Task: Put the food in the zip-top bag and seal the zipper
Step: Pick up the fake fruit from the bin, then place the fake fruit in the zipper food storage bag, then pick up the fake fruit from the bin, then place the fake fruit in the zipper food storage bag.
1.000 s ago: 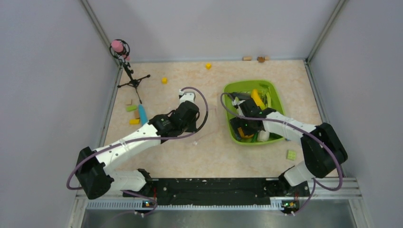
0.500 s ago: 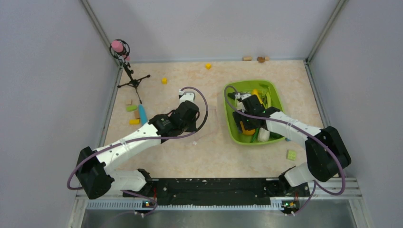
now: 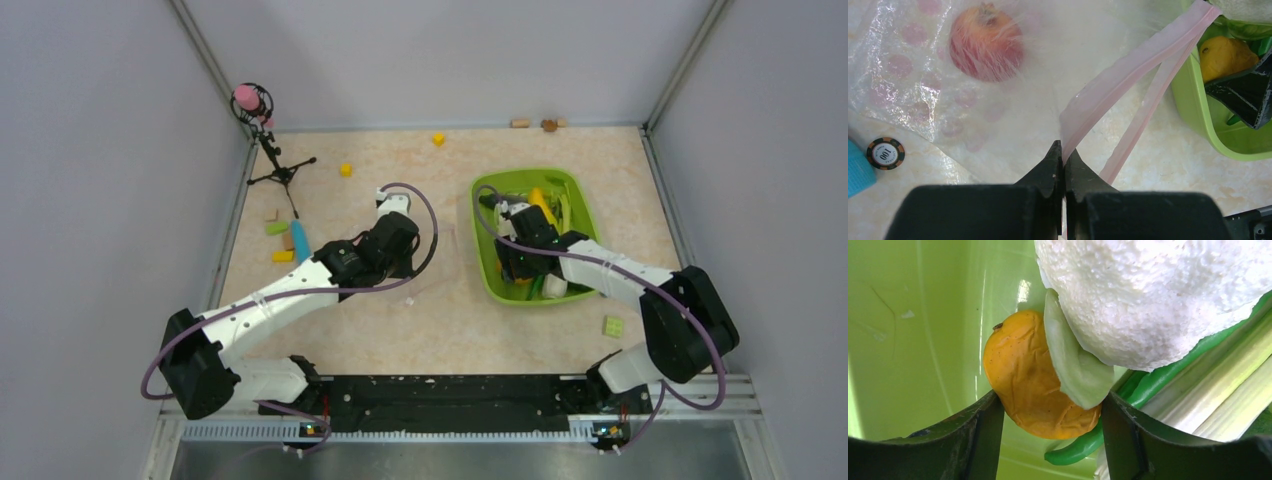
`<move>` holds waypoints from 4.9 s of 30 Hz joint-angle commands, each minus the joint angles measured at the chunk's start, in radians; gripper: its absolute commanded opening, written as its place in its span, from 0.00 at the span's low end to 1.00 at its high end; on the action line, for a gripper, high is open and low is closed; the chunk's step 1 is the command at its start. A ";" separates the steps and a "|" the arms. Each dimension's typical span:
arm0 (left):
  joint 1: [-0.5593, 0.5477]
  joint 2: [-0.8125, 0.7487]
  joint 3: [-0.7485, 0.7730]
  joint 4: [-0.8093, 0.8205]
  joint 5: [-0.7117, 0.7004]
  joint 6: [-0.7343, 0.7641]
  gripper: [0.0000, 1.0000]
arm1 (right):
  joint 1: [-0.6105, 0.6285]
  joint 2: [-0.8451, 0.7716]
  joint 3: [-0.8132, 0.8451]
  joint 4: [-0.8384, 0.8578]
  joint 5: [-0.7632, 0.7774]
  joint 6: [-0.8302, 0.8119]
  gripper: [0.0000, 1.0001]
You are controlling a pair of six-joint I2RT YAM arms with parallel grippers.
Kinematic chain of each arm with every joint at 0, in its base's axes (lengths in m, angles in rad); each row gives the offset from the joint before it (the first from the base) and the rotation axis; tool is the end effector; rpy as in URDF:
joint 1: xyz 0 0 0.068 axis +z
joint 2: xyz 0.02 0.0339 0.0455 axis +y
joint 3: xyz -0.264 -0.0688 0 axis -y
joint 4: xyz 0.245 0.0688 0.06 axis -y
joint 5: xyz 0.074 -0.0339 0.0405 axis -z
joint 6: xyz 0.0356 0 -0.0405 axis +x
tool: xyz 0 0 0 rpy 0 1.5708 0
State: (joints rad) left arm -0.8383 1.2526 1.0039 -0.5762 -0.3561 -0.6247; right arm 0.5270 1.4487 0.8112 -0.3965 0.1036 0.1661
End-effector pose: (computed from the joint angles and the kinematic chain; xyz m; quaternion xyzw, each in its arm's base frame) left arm 0.1848 -0.1869 0.2832 0.0335 0.9182 -0.1168 0.3770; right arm 0.2407 0.1358 0.1839 -0.1593 0.9497 0.0430 0.2660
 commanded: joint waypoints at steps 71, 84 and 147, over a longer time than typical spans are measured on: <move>0.008 -0.154 -0.087 0.138 0.050 -0.026 0.00 | 0.140 -0.358 0.068 0.098 0.146 0.398 0.99; 0.008 -0.243 -0.148 0.220 0.052 0.011 0.00 | -0.218 -0.254 0.107 0.057 0.174 0.320 0.99; 0.010 -0.305 -0.170 0.249 -0.066 -0.003 0.00 | -0.308 -0.373 0.102 0.178 -0.797 0.110 0.17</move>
State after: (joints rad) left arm -0.8318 0.9520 0.8494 -0.3920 -0.4404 -0.6292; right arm 0.2241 1.1561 0.9600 -0.3298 -0.3901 0.2489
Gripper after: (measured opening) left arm 0.015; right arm 0.332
